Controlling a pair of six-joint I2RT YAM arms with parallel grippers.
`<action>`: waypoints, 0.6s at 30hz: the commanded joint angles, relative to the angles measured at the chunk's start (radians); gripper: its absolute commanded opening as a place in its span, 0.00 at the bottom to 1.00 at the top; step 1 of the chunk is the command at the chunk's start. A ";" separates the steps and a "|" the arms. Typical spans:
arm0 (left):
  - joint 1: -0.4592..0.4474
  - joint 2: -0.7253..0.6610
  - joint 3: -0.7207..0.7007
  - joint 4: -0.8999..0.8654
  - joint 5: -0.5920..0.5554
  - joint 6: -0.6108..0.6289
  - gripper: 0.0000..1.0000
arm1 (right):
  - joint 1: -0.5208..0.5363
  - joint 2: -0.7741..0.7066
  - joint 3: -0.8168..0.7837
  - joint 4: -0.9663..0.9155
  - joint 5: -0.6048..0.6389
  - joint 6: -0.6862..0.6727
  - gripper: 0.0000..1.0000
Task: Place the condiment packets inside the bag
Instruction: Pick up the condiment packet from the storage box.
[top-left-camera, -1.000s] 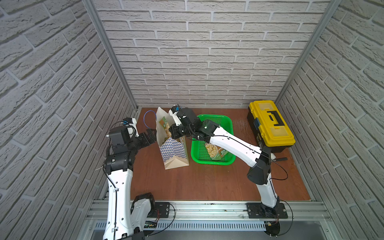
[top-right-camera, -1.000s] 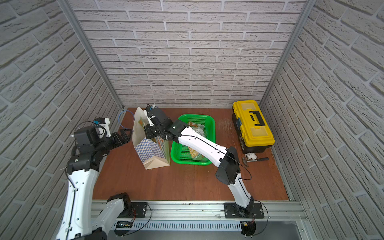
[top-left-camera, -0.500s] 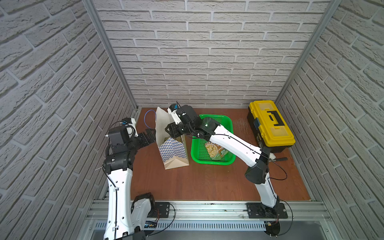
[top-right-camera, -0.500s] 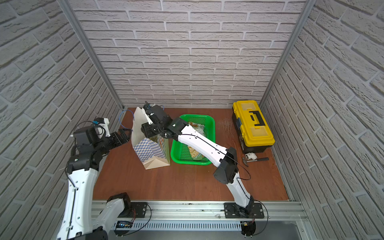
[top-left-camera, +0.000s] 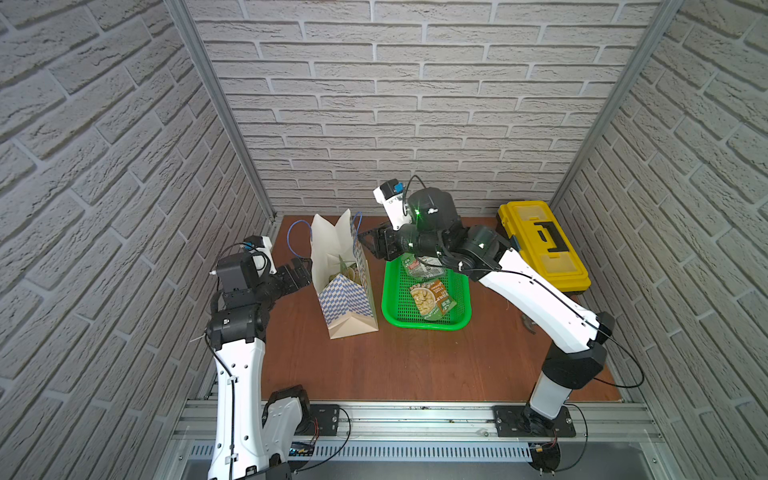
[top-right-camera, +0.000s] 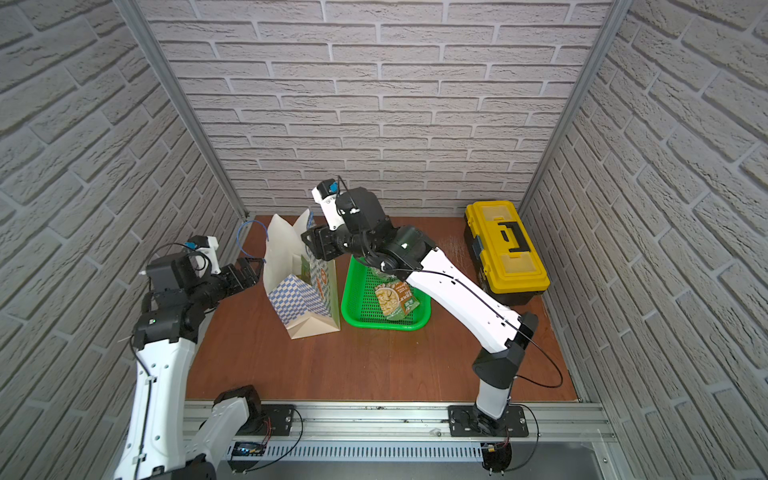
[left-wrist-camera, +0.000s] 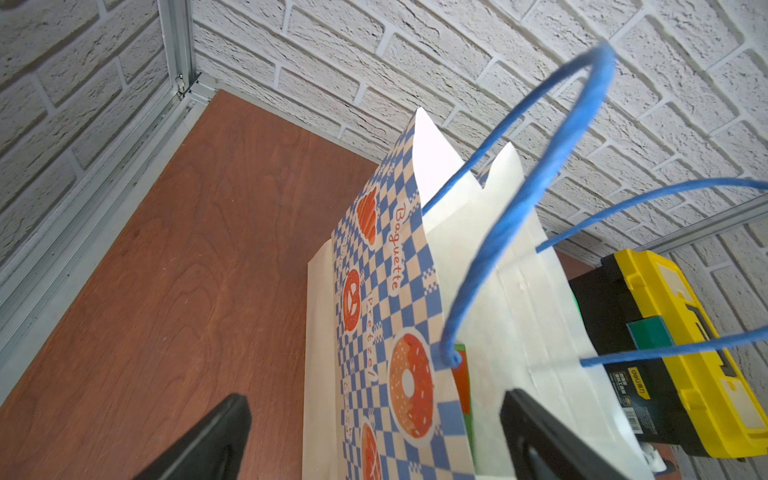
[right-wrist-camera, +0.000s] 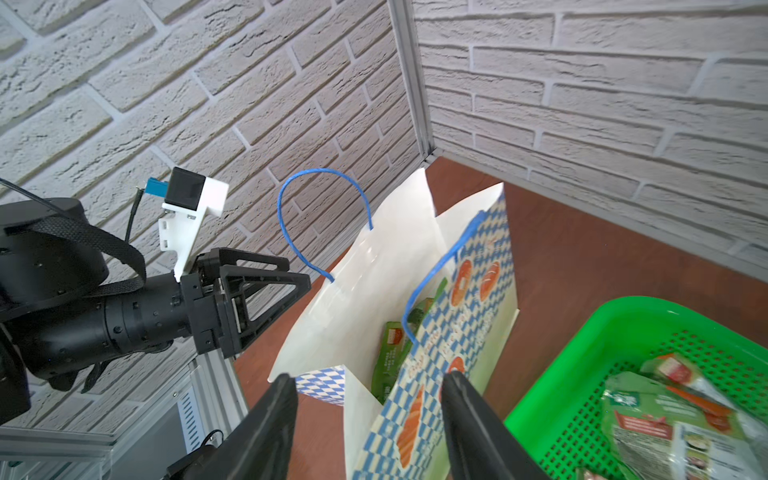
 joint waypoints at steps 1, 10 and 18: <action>0.008 -0.053 -0.027 0.081 0.036 -0.006 0.98 | -0.034 -0.059 -0.118 0.063 -0.006 -0.008 0.61; 0.012 -0.194 -0.030 0.081 -0.065 0.029 0.98 | -0.182 -0.306 -0.540 0.224 -0.036 0.099 0.64; 0.020 -0.173 -0.030 0.083 -0.051 0.027 0.98 | -0.294 -0.302 -0.735 0.284 -0.075 0.154 0.64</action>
